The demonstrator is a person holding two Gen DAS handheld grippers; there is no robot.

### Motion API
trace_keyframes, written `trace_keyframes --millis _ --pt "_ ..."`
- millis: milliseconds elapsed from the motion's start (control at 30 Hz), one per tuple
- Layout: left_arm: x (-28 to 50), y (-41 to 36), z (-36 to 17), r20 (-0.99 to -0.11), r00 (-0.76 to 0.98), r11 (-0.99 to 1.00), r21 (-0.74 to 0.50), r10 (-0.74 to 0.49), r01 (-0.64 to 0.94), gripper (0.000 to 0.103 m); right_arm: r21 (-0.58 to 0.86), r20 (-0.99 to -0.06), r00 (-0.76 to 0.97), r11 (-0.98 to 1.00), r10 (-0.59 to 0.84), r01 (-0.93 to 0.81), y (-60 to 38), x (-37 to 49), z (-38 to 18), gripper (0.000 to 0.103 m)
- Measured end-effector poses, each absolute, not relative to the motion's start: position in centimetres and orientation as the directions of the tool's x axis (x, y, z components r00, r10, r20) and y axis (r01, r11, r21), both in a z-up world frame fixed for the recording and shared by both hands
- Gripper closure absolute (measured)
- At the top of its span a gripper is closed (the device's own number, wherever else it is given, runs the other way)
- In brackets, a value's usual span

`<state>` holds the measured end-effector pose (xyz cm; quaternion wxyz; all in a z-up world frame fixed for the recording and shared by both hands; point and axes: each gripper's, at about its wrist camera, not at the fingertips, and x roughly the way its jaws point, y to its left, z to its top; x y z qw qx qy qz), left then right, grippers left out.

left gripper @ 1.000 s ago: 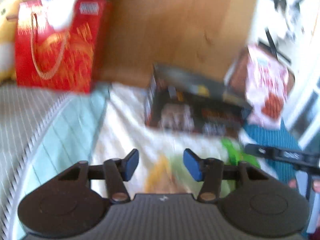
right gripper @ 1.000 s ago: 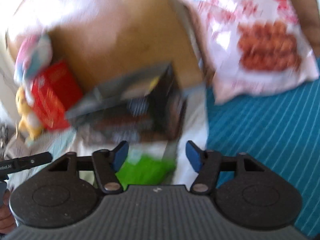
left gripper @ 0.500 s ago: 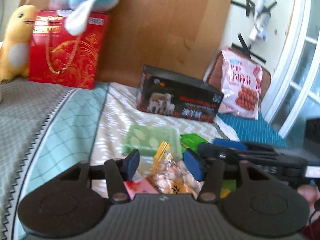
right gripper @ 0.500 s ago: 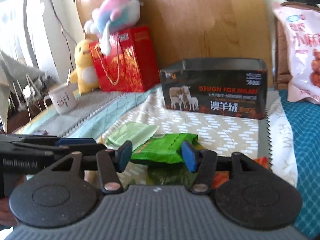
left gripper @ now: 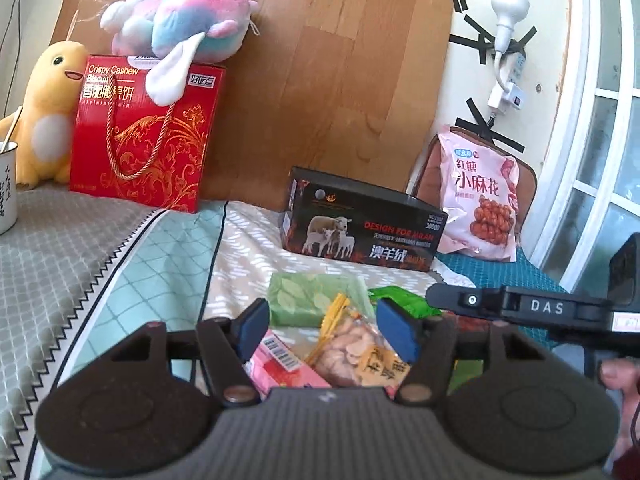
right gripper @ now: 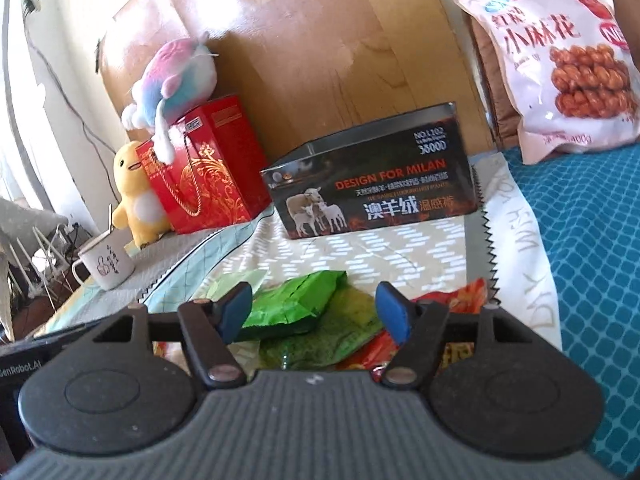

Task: Organize snacks
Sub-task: 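Position the left tool over the clear peanut bag with yellow label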

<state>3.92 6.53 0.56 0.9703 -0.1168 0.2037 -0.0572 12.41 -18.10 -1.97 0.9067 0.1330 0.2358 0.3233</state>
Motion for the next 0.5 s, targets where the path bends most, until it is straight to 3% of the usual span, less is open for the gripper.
trace_keyframes --millis 500 --pt "3.84 6.31 0.50 -0.386 0.910 0.972 -0.226 -0.149 0.063 0.042 0.381 -0.343 0.679 0.757 0.649 -0.531 -18.18 12.15 -1.99 0.031"
